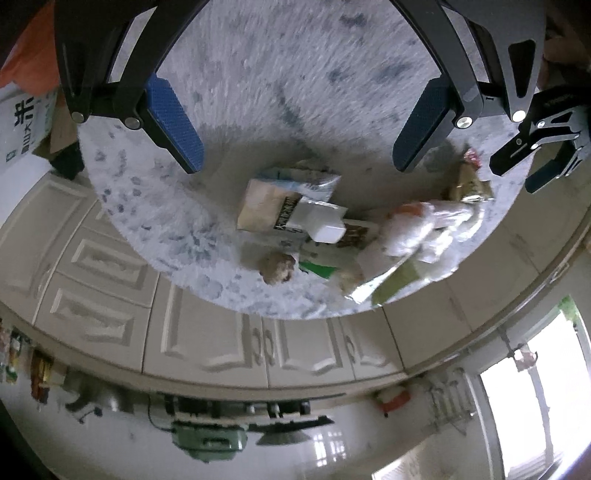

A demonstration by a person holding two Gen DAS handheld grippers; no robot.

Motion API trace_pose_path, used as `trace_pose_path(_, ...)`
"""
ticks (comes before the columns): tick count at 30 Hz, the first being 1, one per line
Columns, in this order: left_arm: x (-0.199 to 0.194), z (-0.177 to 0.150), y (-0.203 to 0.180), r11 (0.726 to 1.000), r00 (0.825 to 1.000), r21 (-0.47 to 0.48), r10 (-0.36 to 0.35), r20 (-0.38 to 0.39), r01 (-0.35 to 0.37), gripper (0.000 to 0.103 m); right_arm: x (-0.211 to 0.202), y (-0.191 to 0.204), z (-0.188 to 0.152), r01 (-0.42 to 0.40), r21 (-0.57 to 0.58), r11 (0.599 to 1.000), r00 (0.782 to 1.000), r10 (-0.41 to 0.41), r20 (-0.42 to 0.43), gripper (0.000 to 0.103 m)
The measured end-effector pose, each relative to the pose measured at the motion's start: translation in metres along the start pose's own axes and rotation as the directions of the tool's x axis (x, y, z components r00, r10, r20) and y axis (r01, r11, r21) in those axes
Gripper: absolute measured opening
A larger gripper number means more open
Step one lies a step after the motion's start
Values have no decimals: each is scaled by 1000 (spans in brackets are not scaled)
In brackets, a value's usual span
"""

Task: Collect trash
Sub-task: 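Return both tools to the table above the trash pile, then grasp the yellow snack bag with the left tool while the right tool grasps a white box, then carry both items to the blue bin and open both tools over it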

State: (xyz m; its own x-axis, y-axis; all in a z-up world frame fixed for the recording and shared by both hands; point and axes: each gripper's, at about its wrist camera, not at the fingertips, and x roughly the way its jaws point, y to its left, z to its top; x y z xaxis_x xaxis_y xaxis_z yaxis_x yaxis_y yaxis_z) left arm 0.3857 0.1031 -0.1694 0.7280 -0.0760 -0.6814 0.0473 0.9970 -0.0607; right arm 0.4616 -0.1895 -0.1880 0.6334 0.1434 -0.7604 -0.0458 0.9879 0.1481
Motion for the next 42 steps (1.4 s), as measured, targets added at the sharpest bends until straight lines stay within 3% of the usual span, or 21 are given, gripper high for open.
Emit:
trace_pose_path(5, 44, 24, -2, 1000, 999, -4, 2, -53, -2, 102, 26, -3, 13, 0, -18, 1000, 1000, -1, -28, 103)
trace_pose_path(11, 74, 42, 0, 1000, 998, -11, -15, -61, 15, 99, 33, 7, 28, -34, -83, 996, 999, 34, 5, 100)
trace_pose_path(14, 84, 44, -2, 1000, 996, -6, -25, -80, 25, 84, 42, 19, 31, -35, -140, 990, 999, 34, -11, 86)
trace_pose_path(17, 93, 51, -3, 1000, 996, -2, -17, -89, 17, 69, 49, 25, 29, -24, -172, 985, 1000, 21, -19, 59)
trace_pose_path(18, 93, 52, -1, 1000, 996, -9, -27, -85, 26, 69, 49, 27, 29, -15, -184, 983, 1000, 13, -12, 45)
trace_pose_path(19, 94, 52, 0, 999, 996, -15, -38, -84, 37, 68, 49, 27, 28, -20, -187, 982, 1000, 18, -12, 44)
trace_pose_path(21, 98, 54, 1, 999, 995, -25, -48, -82, 46, 67, 47, 29, 27, -35, -199, 979, 999, 33, -14, 32)
trace_pose_path(30, 94, 45, 8, 997, 996, -42, -65, -57, 63, 66, 22, 22, 14, -89, -173, 981, 996, 91, 6, 31)
trace_pose_path(37, 50, 16, 10, 996, 997, -49, -81, -4, 80, 66, -12, 12, 3, -112, -137, 984, 992, 119, 41, 31)
trace_pose_path(42, 8, 1, -11, 994, 992, -16, -107, 61, 108, 66, -37, -1, -4, -116, -106, 988, 990, 124, 74, 31)
